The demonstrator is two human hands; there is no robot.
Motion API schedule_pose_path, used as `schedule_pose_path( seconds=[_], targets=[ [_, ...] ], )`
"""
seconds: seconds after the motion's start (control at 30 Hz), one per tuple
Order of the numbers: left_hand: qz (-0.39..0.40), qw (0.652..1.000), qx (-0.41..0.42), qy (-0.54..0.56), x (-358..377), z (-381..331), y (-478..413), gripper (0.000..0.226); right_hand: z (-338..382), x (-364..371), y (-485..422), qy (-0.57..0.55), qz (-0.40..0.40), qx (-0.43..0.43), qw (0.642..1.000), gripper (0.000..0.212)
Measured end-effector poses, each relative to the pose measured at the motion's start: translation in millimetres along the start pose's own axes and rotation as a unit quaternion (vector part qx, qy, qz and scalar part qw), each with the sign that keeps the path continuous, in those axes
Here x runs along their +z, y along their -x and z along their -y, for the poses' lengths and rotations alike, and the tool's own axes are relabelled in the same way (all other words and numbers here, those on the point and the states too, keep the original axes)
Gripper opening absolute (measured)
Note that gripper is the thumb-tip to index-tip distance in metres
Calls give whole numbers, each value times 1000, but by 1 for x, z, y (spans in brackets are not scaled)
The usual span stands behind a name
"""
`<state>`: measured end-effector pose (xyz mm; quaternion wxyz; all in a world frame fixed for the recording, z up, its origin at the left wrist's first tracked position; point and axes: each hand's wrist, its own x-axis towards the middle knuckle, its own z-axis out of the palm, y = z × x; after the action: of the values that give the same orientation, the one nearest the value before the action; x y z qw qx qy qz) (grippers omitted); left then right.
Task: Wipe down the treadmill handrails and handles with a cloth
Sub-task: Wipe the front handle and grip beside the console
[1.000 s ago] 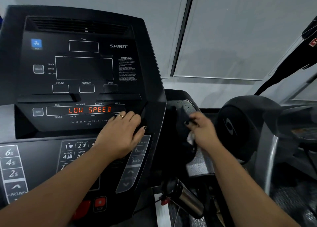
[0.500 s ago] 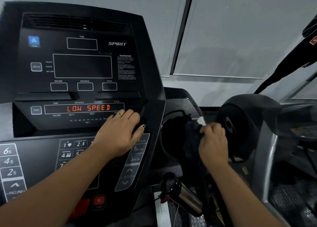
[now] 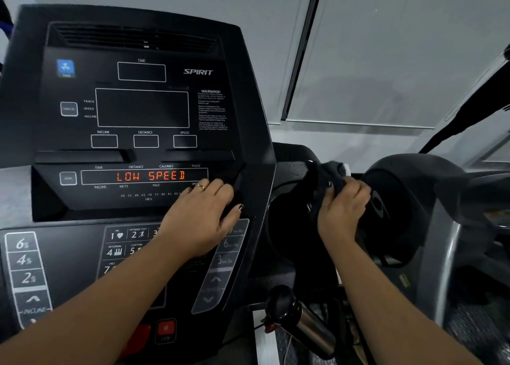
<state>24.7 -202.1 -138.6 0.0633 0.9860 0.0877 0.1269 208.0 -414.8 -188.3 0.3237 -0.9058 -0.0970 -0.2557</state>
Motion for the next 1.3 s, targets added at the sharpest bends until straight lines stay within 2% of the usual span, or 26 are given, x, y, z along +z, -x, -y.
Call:
schedule_pose_path(
  seconds=[0.07,0.13,0.17,0.3,0.37,0.43,0.53,0.63,0.73,0.8,0.9,0.97,1.0,1.03,1.1,1.17,1.3],
  targets=[
    [2,1000,1,1,0,0,-1,36,18,18,-9,2,32,54,998,43],
    [3,1000,2,4,0,2,-1,35,39,34,-9,17,88,53,995,50],
    [4,1000,1,5,0,2,-1,34,50,39,-6,30,103,28,994,50],
    [-4,1000,5,6,1,3,0,36,66,54,10,77,91,-193,974,60],
    [-2,1000,4,8,0,3,0,36,52,52,4,90,106,-253,957,69],
    [-1,1000,5,9,0,3,0,36,34,44,-6,117,121,-219,961,80],
    [0,1000,5,5,0,2,0,36,7,33,-23,142,120,-34,982,70],
    [-1,1000,9,-1,0,3,-1,35,3,28,-22,156,121,35,980,64],
    [-1,1000,11,3,1,3,-2,33,26,33,-10,118,127,20,985,70],
    [-2,1000,10,4,2,3,-2,32,44,41,8,80,166,-75,980,64],
    [-8,1000,7,6,2,3,-1,32,47,45,26,47,233,-204,950,62],
    [-10,1000,6,6,2,3,0,33,36,35,14,78,211,-235,945,62],
    [-10,1000,6,5,2,3,0,34,29,29,5,94,189,-240,948,69],
    [-7,1000,6,5,2,3,0,34,19,25,-2,119,175,-229,950,78],
    [-2,1000,5,0,2,3,0,35,6,14,-9,145,166,-144,965,83],
    [-3,1000,3,-2,2,3,0,36,-6,9,-5,163,167,-64,970,77],
    [-9,1000,1,-8,2,0,0,37,-14,0,14,190,178,2,966,65]
  ],
)
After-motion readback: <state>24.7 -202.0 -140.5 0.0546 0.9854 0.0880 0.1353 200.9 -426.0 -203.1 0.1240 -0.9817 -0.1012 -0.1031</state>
